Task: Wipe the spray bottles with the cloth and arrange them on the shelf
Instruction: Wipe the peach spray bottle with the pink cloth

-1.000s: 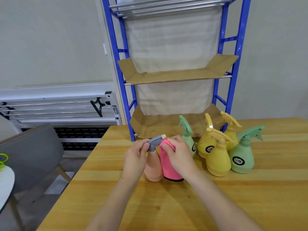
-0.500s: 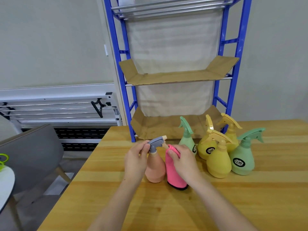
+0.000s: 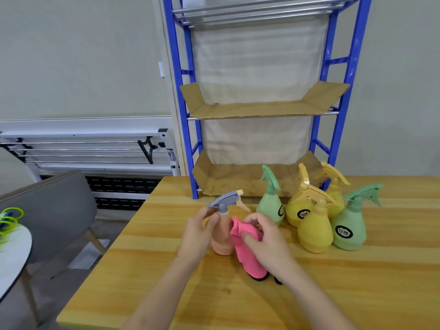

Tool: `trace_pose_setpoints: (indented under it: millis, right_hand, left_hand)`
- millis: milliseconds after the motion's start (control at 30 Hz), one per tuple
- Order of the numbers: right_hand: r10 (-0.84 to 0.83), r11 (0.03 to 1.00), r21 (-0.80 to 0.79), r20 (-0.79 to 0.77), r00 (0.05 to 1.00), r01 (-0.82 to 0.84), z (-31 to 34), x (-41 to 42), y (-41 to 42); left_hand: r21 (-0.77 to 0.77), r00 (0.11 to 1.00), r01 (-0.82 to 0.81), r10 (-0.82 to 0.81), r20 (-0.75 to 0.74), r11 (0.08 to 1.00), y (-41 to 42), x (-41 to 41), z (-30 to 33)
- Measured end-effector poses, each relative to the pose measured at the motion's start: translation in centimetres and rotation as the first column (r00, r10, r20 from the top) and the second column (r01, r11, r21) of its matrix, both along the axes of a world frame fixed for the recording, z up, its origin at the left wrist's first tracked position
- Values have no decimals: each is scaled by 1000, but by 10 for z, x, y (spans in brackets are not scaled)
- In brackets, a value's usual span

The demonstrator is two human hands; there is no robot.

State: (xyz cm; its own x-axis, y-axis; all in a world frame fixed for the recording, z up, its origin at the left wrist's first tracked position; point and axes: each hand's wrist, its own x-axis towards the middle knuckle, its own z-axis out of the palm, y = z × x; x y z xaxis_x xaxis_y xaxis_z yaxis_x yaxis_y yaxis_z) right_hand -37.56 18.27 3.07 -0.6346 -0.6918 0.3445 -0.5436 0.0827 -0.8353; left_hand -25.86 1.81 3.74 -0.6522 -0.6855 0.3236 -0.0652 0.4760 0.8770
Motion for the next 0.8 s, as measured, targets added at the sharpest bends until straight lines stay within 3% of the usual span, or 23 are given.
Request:
trace_pose_setpoints:
  millis: [100, 267, 433, 567, 667, 800]
  right_hand:
    - [-111, 986, -126, -25, 994, 107, 4, 7, -2]
    - [-202, 968, -162, -46, 978, 192, 0, 15, -11]
    - [-256, 956, -198, -211, 943, 215, -8, 15, -25]
    - [-101, 995, -29, -327, 940, 96, -18, 17, -21]
    - [34, 997, 81, -238, 971, -15, -24, 15, -11]
    - [8, 997, 77, -281, 960, 14, -32, 13, -14]
  left_hand:
    - [-6, 1000, 0, 1, 28, 1000, 0, -1, 1]
    - [-75, 998, 18, -13, 67, 997, 5, 0, 3]
    - [-42, 997, 12, -8, 78, 999, 6, 1, 5]
    - [-5, 997, 6, -6, 72, 1000, 6, 3, 7]
    - [-12, 997, 6, -5, 81, 1000, 7, 2, 6]
    - [-28, 995, -20, 22, 97, 999, 7, 0, 5]
